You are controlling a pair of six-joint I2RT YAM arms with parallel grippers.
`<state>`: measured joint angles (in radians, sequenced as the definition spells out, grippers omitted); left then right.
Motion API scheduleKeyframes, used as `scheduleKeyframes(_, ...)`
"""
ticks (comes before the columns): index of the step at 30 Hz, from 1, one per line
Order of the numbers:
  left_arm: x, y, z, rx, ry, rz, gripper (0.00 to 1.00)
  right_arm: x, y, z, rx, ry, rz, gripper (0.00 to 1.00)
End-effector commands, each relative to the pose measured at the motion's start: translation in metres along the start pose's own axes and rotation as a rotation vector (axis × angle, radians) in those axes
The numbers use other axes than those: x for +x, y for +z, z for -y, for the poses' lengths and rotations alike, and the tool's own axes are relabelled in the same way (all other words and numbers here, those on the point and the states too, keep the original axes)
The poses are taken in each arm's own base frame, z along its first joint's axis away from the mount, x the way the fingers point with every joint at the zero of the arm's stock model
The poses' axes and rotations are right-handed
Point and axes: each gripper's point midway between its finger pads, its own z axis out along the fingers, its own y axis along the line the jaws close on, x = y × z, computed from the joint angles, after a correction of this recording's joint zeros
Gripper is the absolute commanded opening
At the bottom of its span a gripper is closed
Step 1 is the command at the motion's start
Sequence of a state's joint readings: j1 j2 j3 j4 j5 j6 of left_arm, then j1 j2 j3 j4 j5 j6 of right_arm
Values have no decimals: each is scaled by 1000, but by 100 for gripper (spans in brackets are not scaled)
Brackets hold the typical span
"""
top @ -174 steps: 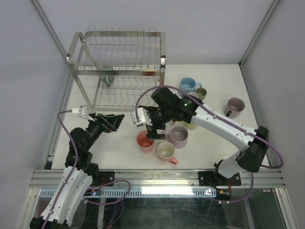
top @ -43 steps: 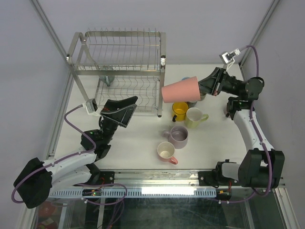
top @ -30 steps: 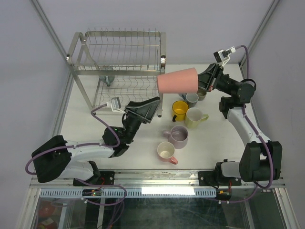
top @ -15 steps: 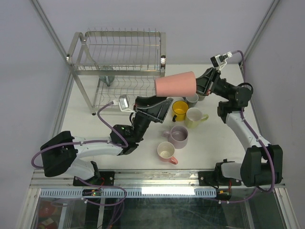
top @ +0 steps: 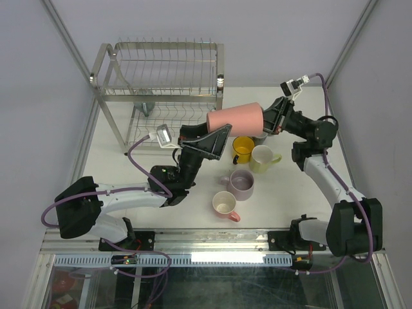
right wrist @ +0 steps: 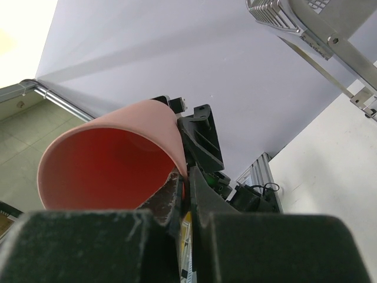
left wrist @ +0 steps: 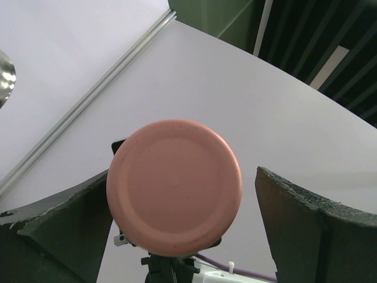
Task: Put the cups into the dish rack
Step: Turn the cup upside down in the dish rack.
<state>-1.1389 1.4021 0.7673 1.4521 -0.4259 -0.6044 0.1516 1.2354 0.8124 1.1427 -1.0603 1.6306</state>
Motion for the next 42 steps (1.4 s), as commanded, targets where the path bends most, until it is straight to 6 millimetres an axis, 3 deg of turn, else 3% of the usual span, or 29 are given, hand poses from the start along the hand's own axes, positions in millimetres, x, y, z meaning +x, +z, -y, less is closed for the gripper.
scheduleKeyframes(1, -74, 9, 55, 168, -135, 278, 93, 4, 1, -17, -37, -71, 8, 0)
scheduleKeyframes(7, -75, 11, 55, 165, -144, 283, 79, 7, 1, -15, -37, -75, -1, 0)
scheduleKeyframes(12, -77, 9, 55, 164, -128, 286, 51, 12, 0, -15, -37, -95, -15, 2)
scheduleKeyframes(14, -77, 7, 53, 158, -122, 283, 41, 13, 0, -15, -37, -108, -24, 12)
scheduleKeyframes(15, -79, 6, 53, 157, -120, 284, 31, 14, 0, -15, -33, -110, -29, 19)
scheduleKeyframes(18, -80, 3, 55, 166, -108, 279, 15, 17, -1, -17, -32, -147, -49, 45)
scheduleKeyframes(21, -84, -1, 61, 187, -93, 272, 5, 17, -3, -16, -23, -198, -63, 68)
scheduleKeyframes(23, -88, -6, 64, 198, -79, 268, 2, 15, -6, -15, -10, -224, -69, 81)
scheduleKeyframes(26, -94, -13, 66, 193, -39, 243, 0, 13, -10, -18, -1, -310, -92, 88)
scheduleKeyframes(30, -101, -21, 65, 142, 14, 182, 0, 16, -15, -27, -3, -420, -149, 89)
scheduleKeyframes(35, -93, -32, 55, 68, 118, 50, 0, 19, -24, -30, 5, -547, -219, 89)
scheduleKeyframes(41, -81, -43, 48, 12, 296, -153, 0, 24, -41, -14, 46, -634, -317, 89)
scheduleKeyframes(42, -78, -46, 45, 3, 328, -187, 0, 24, -43, -12, 71, -565, -312, 89)
